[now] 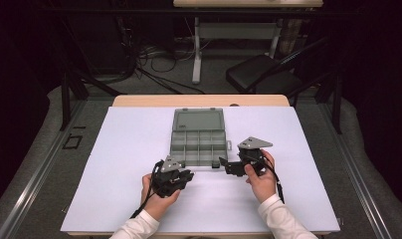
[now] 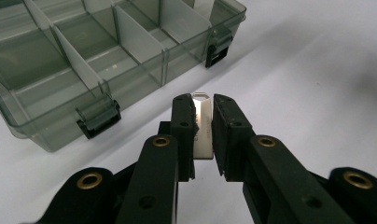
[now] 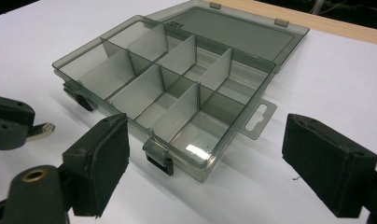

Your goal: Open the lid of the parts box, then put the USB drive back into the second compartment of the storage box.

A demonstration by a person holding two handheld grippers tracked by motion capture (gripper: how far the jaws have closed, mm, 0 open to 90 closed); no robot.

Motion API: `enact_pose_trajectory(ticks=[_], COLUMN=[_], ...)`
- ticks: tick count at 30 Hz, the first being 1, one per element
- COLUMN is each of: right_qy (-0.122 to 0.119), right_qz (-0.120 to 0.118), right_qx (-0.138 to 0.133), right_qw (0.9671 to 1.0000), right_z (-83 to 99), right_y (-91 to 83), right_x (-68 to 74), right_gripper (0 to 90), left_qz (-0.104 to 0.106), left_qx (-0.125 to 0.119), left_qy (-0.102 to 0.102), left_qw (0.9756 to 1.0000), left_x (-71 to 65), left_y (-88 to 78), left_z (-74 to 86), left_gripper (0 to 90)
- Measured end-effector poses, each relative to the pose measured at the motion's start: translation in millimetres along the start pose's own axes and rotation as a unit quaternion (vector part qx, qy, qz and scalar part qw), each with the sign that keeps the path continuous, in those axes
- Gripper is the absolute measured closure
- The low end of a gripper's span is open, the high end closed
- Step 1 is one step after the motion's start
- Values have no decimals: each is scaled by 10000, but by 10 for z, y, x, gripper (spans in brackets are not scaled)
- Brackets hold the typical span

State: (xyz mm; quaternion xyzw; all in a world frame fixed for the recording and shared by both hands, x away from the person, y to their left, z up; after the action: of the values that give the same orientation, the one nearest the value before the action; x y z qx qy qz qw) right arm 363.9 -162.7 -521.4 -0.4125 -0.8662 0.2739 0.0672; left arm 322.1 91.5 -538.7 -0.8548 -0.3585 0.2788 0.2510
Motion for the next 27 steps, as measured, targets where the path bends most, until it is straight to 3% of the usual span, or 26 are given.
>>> enact_pose_trajectory(ticks=[10,27], right_qy=[114,139], right_qz=[-6,-9], right_qx=[-46,-59], right_qw=[9999,9999], right_z=[-3,-1], right_y=[-21,-16], right_x=[-43,-72], right_gripper=[146,146], left_qz=[10,-25], left_qx=[-23,-37], left_qy=[-169,-221], left_qw=[9999,9997], left_x=[105,251], left_y=[-56,-100], left_z=[-198,-653], left_gripper=[789,789])
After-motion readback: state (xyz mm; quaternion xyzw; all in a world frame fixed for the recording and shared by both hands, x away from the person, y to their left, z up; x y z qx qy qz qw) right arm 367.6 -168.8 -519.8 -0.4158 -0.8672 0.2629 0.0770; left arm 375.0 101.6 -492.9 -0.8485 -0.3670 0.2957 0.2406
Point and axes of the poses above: each handheld gripper's, and its own axes: y roughly forward along the jaws, z roughly out of its underside, x roughly to its left, the point moved 2 cm from there along y, roughly forward along the jaws, and after that the axes turned 11 degrees about -y, right-handed, at the moved point
